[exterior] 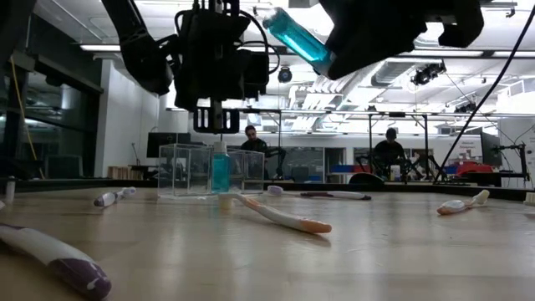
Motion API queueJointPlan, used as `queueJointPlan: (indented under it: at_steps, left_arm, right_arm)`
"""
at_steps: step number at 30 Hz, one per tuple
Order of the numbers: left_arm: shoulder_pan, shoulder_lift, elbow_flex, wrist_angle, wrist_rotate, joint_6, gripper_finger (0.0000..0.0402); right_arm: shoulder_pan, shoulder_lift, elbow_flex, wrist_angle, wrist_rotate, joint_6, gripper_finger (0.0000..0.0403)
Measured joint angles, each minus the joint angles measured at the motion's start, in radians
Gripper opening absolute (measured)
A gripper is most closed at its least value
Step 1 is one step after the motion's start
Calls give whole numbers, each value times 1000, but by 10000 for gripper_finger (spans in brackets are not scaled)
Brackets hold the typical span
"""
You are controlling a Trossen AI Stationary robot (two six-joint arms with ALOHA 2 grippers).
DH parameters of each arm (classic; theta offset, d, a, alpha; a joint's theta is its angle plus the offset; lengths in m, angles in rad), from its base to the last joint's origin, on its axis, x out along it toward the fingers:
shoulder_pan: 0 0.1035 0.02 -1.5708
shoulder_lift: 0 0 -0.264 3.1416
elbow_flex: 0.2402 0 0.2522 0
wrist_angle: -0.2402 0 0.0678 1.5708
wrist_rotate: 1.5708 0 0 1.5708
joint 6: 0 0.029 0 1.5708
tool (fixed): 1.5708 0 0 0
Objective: Pick & Place toothbrushing station
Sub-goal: Put the blue mouthwash into the transparent organizer
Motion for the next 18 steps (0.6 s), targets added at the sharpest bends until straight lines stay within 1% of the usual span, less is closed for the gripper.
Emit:
queueJointPlan:
  at_steps: [2,11,14,18]
  left_arm:
    - [-3,0,0,0,-6,0,143]
    - [-8,0,38,-3,-20,-5,143]
    - [-18,17,61,-9,-17,-24,143]
    - [-43,69,101,-8,12,-44,143]
  right_arm:
    - [-5,0,0,14,-19,-13,89]
    - [-6,0,0,41,-27,-37,89]
    - [-6,0,0,42,-35,-37,89]
    - [-6,0,0,42,-43,-37,89]
